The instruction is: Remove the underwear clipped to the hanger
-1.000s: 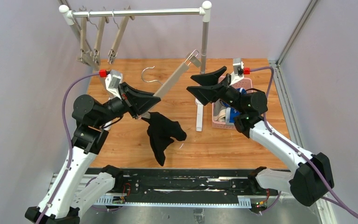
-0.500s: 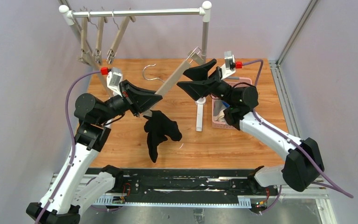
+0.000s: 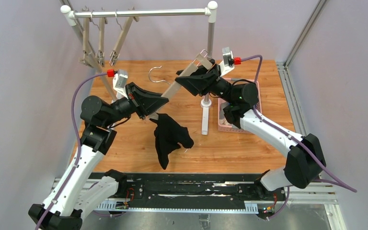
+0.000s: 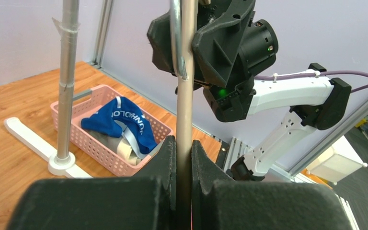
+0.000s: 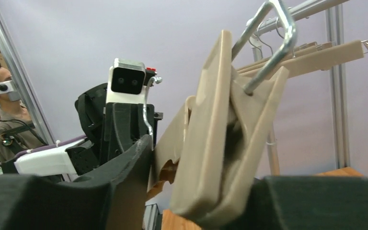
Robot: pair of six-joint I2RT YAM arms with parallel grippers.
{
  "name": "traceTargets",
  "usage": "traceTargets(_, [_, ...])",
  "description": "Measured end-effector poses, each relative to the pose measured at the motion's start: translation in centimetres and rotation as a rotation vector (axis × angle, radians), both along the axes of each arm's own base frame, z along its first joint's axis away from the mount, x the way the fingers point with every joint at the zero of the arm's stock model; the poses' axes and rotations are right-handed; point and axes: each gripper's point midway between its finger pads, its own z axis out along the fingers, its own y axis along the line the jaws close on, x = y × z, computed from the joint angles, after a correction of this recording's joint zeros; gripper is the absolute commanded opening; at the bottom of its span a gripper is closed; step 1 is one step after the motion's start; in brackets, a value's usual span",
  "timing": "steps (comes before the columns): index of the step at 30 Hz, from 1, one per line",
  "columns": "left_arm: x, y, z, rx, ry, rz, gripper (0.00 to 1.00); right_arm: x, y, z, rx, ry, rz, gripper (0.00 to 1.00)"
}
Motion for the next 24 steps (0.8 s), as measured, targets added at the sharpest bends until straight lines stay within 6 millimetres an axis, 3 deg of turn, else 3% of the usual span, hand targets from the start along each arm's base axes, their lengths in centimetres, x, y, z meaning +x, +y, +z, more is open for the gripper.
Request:
traceTargets(2, [0.2,0.0,0.1,-0.005,-0.003,0.006,0.0,-0.3,0.0,0.3,0.003,0.006,0.018,0.03])
traceTargets(3, [0.3,0.0,0.1,-0.006,-0.004,0.01,0.0,-0.6,0.1,0.5,0.006,0.011,0.029,0.01])
traceTargets(6, [0.2,0.1,0.6,-0.012,-0.038,0.011,0.0,-1.1,0.2,1.3,0.008,0.036,0.054,0.01])
traceTargets(8, [0.1,0.1,0.8,-0.016,-0.051,0.008,0.06,-1.4,0.2,1.5,0.006,0.037,0.058,0.01])
traceTargets(12, [0.1,0.0,0.9,-0.018,-0.053,0.005,0.3,-1.5,0.1,1.6,-0.001,0.04,0.053,0.01])
traceTargets(16, [0.4,0.0,0.1,-0.018,-0.025,0.011,0.47,-2.0,0.0,1.6,-0.019,-0.002,0.032,0.01])
traceTargets(24, [0.2,0.6,-2.2,0.043,0.0,0.053,0.57,-1.8,0.0,0.7,-0.062,-0.022,0.004,0.01])
